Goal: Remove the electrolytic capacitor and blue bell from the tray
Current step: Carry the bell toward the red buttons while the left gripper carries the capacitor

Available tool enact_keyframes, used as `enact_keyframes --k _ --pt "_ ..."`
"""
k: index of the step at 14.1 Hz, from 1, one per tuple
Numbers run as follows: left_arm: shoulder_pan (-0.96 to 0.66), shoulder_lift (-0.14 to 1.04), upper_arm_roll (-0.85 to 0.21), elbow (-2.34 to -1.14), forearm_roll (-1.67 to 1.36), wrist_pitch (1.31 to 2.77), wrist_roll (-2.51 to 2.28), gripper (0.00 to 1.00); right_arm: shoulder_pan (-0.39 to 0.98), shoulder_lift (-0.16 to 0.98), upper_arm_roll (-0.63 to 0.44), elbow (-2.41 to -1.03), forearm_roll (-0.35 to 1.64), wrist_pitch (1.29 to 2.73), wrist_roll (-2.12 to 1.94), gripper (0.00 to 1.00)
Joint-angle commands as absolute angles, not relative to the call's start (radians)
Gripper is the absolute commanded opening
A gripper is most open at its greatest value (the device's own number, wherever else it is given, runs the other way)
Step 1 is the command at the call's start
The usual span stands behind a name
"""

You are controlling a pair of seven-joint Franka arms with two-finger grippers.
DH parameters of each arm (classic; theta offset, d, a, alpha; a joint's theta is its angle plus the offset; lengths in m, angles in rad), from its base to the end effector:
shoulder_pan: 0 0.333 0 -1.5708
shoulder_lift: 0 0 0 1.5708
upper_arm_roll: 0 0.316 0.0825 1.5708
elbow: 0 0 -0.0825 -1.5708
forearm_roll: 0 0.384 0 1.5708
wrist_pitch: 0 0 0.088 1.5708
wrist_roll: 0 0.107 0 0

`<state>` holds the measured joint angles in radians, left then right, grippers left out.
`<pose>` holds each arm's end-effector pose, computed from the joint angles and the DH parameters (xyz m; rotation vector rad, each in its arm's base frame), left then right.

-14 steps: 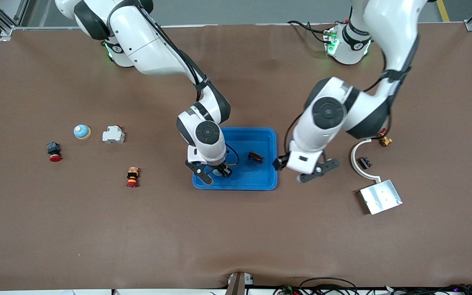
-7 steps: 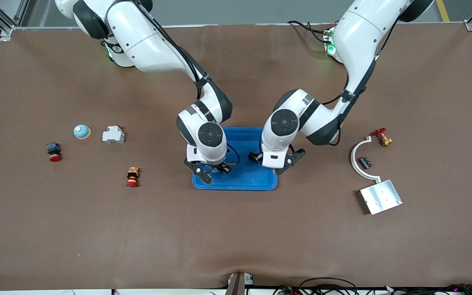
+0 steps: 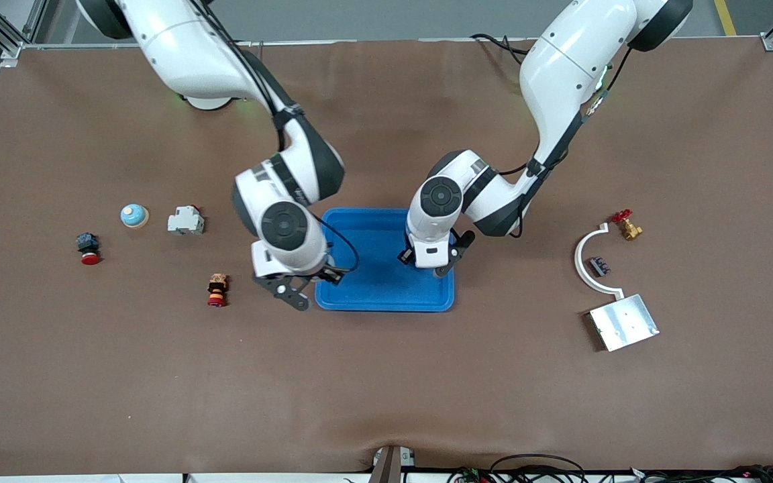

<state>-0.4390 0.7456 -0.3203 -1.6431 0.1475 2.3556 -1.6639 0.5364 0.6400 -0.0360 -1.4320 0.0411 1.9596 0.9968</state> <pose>0.5169 -0.4521 0.1962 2.7957 1.3178 -0.1557 0.6166 0.3454 0.3091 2.9746 -0.7726 -0.1421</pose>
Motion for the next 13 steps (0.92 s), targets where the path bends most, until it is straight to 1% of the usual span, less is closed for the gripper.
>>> enact_keyframes --k 1,2,3,4,5,8,10,13 --pt "-0.448 0.745 -0.308 -1.701 0.208 2.428 -1.744 0.55 0.447 0.438 -0.018 -1.711 0.055 2.031 0.779 0.0" --pt "-0.451 0.756 -0.307 -1.706 0.21 2.453 -1.765 0.4 0.421 0.395 -0.02 -1.785 0.055 2.067 0.694 0.0" --pt "-0.449 0.758 -0.304 -1.706 0.212 2.456 -1.772 0.3 0.384 0.361 -0.02 -1.849 0.055 2.103 0.607 0.0" --pt "-0.446 0.755 -0.302 -1.706 0.212 2.454 -1.772 0.08 0.35 0.33 -0.02 -1.905 0.055 2.136 0.519 0.0" --pt "-0.445 0.746 -0.302 -1.703 0.212 2.453 -1.773 0.0 0.313 0.304 -0.021 -1.952 0.054 2.158 0.432 0.0" --pt "-0.427 0.661 -0.298 -1.687 0.212 2.399 -1.766 0.0 0.214 0.243 -0.026 -2.067 0.035 2.203 0.203 0.0" --pt "-0.399 0.591 -0.296 -1.666 0.227 2.309 -1.743 0.0 0.141 0.216 -0.026 -2.137 0.035 2.256 0.065 0.0" --pt "-0.321 0.503 -0.301 -1.672 0.249 2.157 -1.57 0.0 0.048 0.209 -0.026 -2.209 0.035 2.334 -0.108 0.0"
